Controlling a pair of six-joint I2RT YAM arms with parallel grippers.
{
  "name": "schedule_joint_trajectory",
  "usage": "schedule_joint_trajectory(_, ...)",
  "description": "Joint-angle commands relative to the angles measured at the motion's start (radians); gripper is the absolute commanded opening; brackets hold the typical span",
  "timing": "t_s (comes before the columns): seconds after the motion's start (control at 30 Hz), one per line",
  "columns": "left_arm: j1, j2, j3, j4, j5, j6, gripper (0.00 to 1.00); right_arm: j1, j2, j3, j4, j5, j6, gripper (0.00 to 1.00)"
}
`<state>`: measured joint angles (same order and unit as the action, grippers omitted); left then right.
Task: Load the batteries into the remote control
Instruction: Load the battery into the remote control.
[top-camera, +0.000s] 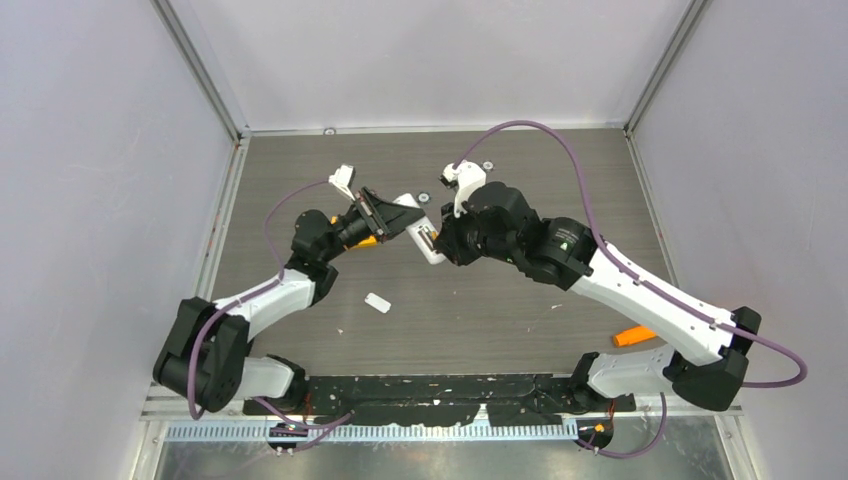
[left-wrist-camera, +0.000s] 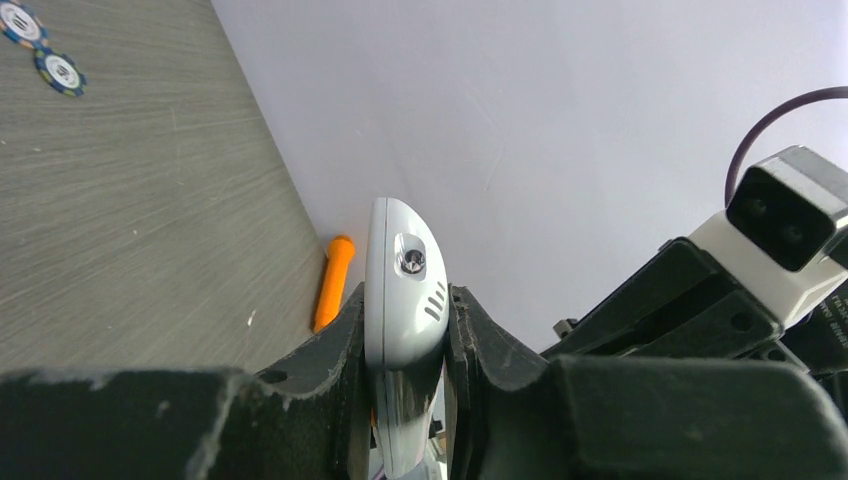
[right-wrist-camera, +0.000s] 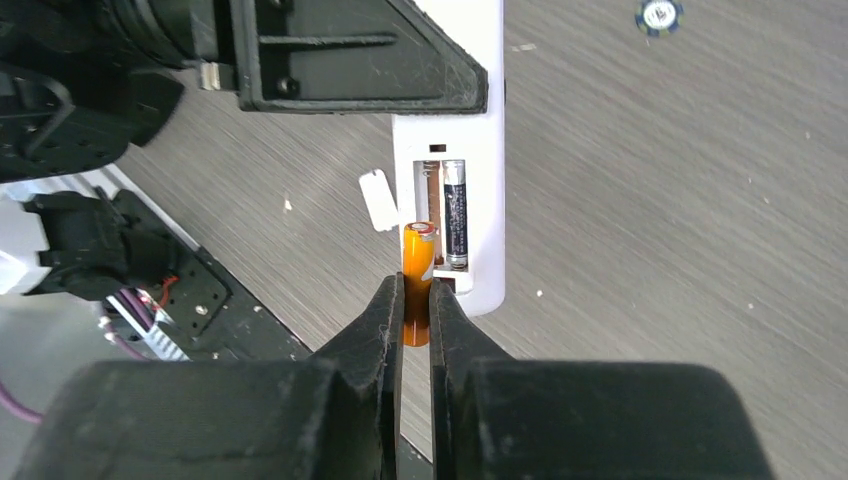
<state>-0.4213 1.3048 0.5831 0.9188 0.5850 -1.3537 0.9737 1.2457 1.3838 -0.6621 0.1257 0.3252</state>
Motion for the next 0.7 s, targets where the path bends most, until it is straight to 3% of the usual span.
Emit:
schedule_joint_trajectory(0.0,-0.032,0.052,0.000,0.188,-0.054,-0.080,0.00,0.006,0.011,0.045,-0.060,0.067,0.020,0.12)
schedule_joint_trajectory(0.23,-0.054,0.110,-0.015,0.292,-0.084,-0.139,0.00,0.006,0.048,0.081,-0.075,0.089,0.003,0.12)
schedule_joint_trajectory(0.67,-0.074,0.137,-0.017,0.291,-0.104,-0.144,0.00,0.005,0.106,0.114,-0.100,0.103,-0.048,0.14)
